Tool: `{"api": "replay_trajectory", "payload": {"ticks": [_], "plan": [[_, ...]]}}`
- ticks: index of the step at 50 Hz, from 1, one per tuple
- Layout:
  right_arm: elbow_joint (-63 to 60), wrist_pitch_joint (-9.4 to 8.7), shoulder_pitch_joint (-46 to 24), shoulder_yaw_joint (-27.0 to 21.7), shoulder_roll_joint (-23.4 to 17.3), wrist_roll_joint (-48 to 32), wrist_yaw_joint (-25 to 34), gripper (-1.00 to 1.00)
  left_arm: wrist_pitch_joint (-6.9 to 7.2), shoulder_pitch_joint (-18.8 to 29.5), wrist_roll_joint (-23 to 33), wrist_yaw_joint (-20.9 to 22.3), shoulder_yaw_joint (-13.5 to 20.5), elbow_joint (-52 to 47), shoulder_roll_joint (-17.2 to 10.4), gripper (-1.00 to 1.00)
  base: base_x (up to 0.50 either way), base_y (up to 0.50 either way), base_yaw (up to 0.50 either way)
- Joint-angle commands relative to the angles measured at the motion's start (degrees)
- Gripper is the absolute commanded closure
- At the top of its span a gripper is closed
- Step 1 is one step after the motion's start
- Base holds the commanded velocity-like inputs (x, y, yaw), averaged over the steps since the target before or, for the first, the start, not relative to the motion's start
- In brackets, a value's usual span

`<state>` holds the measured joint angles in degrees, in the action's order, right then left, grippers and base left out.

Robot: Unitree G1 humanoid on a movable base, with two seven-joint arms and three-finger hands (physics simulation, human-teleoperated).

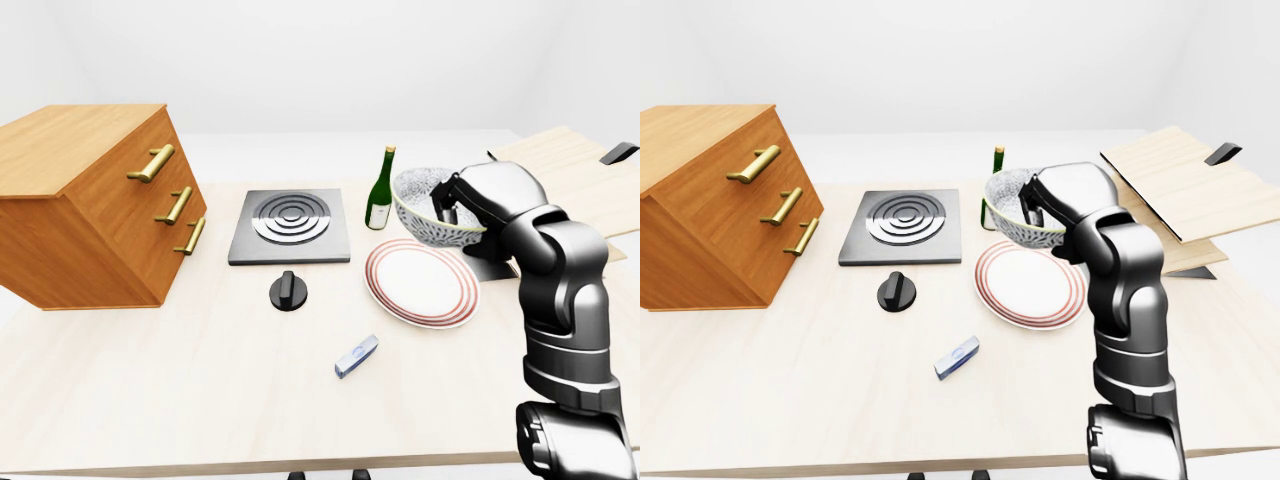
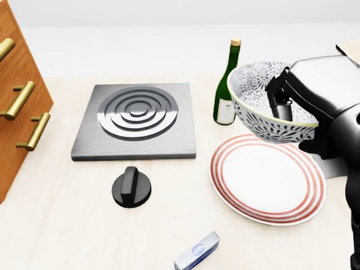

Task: Pick up the akita bowl and put it on the plate.

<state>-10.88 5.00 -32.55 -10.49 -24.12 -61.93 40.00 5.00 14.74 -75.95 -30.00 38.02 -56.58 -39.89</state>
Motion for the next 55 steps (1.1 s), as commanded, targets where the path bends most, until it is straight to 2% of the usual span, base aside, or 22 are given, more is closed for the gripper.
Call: {"api": "replay_trajectory", "payload": {"ticks": [1,8,11,21,55], "plan": [[0.8,0.00,1.7,0.3,0.9,0.5,-1.2,0.96,0.00,0.1,-0.8,0.0,0.3,-0.2,-0.5,-1.00,0.00,0.00,0.00],[1.0,0.00,2.6,0.3,1.7,0.3,-2.6,0.96,0.00,0.1,-0.2,0.0,0.0,0.0,-0.2,-1.00,0.00,0.00,0.00],[0.3,0.00,3.0,0.1,2.2,2.9,-2.8,0.96,0.00,0.2,-0.8,0.0,0.1,0.0,-0.5,-1.00,0.00,0.00,0.00],[0.7,0.00,5.7,0.7,1.9,-0.5,-4.7,0.95,0.00,0.0,0.6,0.0,-0.4,0.2,0.3,-1.00,0.00,0.00,0.00],[2.6,0.00,5.1,0.3,1.7,-0.4,-6.1,0.96,0.00,0.6,-1.4,0.0,0.0,0.2,-0.7,-1.00,0.00,0.00,0.00]]}}
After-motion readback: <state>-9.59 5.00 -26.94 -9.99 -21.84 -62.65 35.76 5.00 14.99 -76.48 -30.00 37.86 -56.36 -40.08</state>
